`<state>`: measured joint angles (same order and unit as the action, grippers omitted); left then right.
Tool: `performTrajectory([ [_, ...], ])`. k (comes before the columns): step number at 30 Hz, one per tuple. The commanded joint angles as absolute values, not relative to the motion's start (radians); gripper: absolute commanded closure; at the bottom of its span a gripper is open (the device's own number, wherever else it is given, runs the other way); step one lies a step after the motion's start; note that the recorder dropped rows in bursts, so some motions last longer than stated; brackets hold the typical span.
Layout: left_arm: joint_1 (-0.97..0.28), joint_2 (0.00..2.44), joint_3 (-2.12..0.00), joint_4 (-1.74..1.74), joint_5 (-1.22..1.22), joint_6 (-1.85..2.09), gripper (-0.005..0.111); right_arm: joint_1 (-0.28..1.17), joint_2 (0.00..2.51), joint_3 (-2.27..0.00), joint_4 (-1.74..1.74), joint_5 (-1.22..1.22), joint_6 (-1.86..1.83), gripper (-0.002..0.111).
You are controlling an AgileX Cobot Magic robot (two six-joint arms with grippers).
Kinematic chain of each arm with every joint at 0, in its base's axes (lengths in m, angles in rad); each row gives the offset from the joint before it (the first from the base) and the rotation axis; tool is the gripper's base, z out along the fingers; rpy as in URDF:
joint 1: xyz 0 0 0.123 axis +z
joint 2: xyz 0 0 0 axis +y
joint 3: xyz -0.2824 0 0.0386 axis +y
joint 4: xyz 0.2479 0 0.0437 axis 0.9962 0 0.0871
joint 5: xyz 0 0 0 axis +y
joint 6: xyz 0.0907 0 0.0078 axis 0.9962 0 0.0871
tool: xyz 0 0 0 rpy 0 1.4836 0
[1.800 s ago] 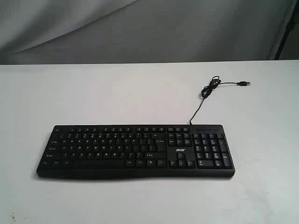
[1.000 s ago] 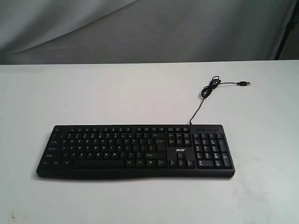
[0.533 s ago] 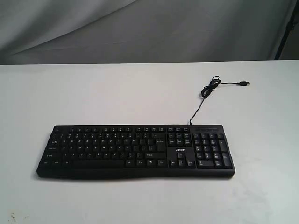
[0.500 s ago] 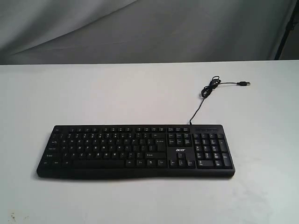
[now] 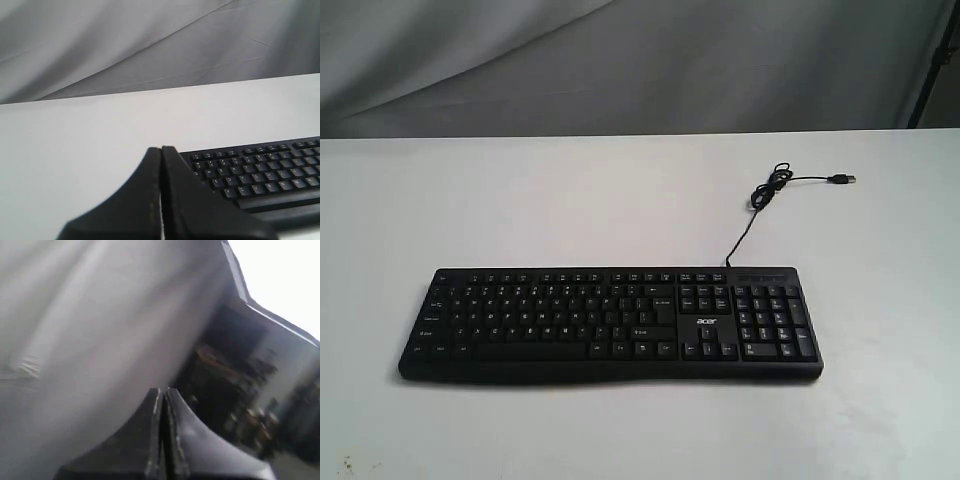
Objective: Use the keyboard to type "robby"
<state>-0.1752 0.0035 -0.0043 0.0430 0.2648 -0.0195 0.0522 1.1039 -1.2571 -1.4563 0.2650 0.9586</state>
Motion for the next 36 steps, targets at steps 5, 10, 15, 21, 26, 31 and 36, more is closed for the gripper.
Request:
performTrajectory([
  [5,-0.181,0.0,0.0,0.048,0.259,-0.022,0.107,0.032,1.338,-1.563,0.406,0.807,-0.607,0.108],
  [10,-0.181,0.0,0.0,0.048,0.259,-0.022,0.107,0.051,1.471,-1.595,0.634,0.955,-0.785,0.108],
  [15,-0.181,0.0,0.0,0.048,0.259,-0.022,0.107,0.143,1.558,-1.465,0.428,0.912,-0.805,0.108],
  [21,-0.181,0.0,0.0,0.048,0.259,-0.022,0.107,0.194,1.612,-1.332,0.586,0.769,-0.958,0.108],
  [26,-0.181,0.0,0.0,0.048,0.259,-0.022,0.107,0.334,1.69,-1.334,0.602,0.786,-1.0,0.108],
  [31,-0.181,0.0,0.0,0.048,0.259,-0.022,0.107,0.513,1.766,-1.336,0.646,0.733,-1.079,0.108],
  [36,-0.181,0.0,0.0,0.048,0.259,-0.022,0.107,0.646,1.852,-1.388,0.646,0.71,-1.079,0.108],
])
